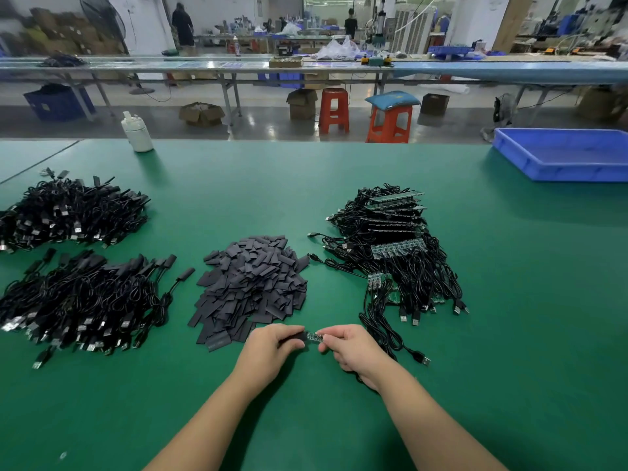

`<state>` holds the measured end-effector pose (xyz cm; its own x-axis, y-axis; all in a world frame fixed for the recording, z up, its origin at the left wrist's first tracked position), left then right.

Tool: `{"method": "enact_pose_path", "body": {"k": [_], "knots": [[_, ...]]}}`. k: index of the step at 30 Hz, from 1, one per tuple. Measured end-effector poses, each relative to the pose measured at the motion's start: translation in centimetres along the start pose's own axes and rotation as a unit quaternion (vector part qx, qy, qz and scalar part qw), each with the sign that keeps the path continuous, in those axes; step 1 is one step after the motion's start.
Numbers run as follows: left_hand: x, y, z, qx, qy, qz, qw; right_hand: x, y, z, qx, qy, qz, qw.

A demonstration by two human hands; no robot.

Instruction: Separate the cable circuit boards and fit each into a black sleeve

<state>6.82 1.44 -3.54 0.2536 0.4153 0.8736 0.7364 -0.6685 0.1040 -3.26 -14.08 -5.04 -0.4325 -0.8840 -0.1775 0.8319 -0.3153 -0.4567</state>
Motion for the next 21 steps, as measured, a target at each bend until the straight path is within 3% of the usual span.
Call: {"method": "enact_pose_path", "body": {"k": [5, 11, 21], "knots": [[-0.3, 0.4, 0.2, 0.009, 0.040, 0.030, 0.999, -0.1, -0.2, 0.0, 0.007, -0.019, 0.004, 1.000], [0.3, 0.7, -0.4, -0.098, 0.150, 0.047, 0.983, -0.2, -0.2, 0.0, 0.003, -0.020, 0.011, 1.000], [0.6, 0.8, -1.4, -0.106, 0.138, 0.023, 0.984, -0.2, -0.3, 0.2, -0.004, 0.020, 0.008, 1.000]]}}
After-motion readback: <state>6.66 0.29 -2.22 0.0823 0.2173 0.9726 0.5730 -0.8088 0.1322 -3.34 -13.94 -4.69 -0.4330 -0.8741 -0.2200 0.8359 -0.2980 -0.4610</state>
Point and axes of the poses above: each hand's wrist, its own y-axis towards the middle knuckle, its own x-axis out of the back of the hand, z = x × y, the point moved 4 cm from there along y, towards the middle knuckle, and after that the axes turned 15 degrees about y, right-handed, at the moved point
